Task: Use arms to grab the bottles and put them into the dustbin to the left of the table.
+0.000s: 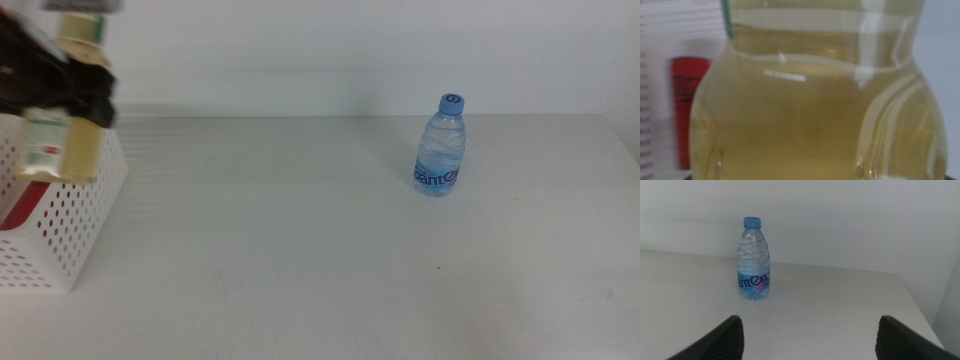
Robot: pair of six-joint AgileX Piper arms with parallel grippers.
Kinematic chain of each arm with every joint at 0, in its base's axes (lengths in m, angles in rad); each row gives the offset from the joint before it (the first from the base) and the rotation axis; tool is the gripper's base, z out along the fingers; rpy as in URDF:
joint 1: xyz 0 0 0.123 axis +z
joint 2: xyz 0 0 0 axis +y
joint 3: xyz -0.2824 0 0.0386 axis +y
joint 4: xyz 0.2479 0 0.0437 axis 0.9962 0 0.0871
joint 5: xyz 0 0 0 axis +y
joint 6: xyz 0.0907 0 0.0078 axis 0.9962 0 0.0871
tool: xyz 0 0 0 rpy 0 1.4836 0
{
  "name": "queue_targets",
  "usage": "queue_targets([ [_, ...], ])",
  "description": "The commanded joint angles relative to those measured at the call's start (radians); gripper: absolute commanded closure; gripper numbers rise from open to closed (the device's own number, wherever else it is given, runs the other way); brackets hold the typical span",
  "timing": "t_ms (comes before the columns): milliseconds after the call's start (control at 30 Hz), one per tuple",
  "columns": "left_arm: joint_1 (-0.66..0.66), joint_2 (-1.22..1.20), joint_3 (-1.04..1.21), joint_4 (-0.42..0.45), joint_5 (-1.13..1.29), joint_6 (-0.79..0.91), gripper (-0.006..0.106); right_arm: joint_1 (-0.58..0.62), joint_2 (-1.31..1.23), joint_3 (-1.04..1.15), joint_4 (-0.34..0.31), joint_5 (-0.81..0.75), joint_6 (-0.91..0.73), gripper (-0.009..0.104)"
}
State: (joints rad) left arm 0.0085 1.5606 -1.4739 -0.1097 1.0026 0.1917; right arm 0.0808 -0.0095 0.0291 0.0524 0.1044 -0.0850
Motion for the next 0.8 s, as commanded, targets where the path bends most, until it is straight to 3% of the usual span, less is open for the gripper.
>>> queue_targets([
  [0, 0.060, -0.043, -0.086, -0.021, -0.036, 0.016, 0.099, -0.005, -0.027, -0.009, -0.014, -0.077, -0.009, 0.024],
  [367, 0.276, 0.118, -0.274, -0.021, 0.099, 0.091, 0.099, -0.005, -0.027, -0.009, -0.014, -0.077, -0.009, 0.024],
  [767, 0.317, 0.308, -0.281, 0.032, 0.098, 0.105, 0.099, -0.005, -0.027, -0.009, -0.014, -0.077, -0.009, 0.024],
])
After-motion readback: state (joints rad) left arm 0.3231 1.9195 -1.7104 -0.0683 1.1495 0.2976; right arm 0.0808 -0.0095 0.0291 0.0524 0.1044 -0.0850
